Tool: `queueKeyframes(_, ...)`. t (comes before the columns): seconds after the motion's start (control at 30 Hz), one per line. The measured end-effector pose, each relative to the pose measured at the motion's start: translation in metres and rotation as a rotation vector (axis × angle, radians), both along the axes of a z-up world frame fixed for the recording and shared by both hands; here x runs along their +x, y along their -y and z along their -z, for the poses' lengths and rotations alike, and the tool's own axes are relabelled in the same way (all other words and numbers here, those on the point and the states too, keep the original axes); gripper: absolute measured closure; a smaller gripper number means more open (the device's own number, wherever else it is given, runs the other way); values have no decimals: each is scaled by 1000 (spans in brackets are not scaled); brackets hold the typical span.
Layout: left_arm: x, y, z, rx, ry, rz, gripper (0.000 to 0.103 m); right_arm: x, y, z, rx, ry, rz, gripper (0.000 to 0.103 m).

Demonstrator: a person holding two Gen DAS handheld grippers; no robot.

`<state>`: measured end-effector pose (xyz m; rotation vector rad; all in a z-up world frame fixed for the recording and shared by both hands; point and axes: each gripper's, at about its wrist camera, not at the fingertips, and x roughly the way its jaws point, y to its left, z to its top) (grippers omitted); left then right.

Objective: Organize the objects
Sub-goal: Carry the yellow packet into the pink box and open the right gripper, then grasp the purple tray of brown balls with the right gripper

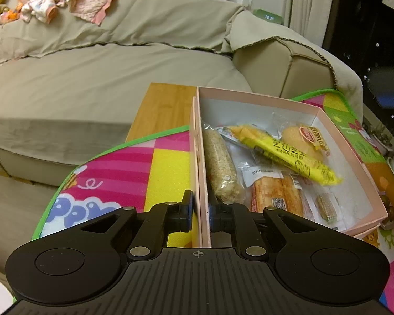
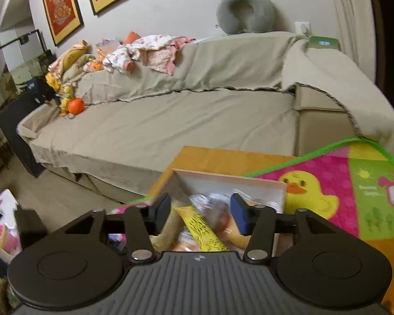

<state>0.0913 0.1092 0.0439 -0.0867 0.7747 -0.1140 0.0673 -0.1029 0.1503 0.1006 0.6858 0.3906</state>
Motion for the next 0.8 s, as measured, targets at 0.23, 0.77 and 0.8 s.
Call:
queueKeyframes(0.23,-1,-1,0,-3,0,-2,90,-34,51,24,-70,-30,96,24)
queueKeyframes(0.77,-2,1,1,11,-11,-5,91,-73,110,113,-284,-182,259,6)
queueKeyframes(0.8,-2,1,1,10,-12,-6,91,-71,113,116,-272,-187,268,6)
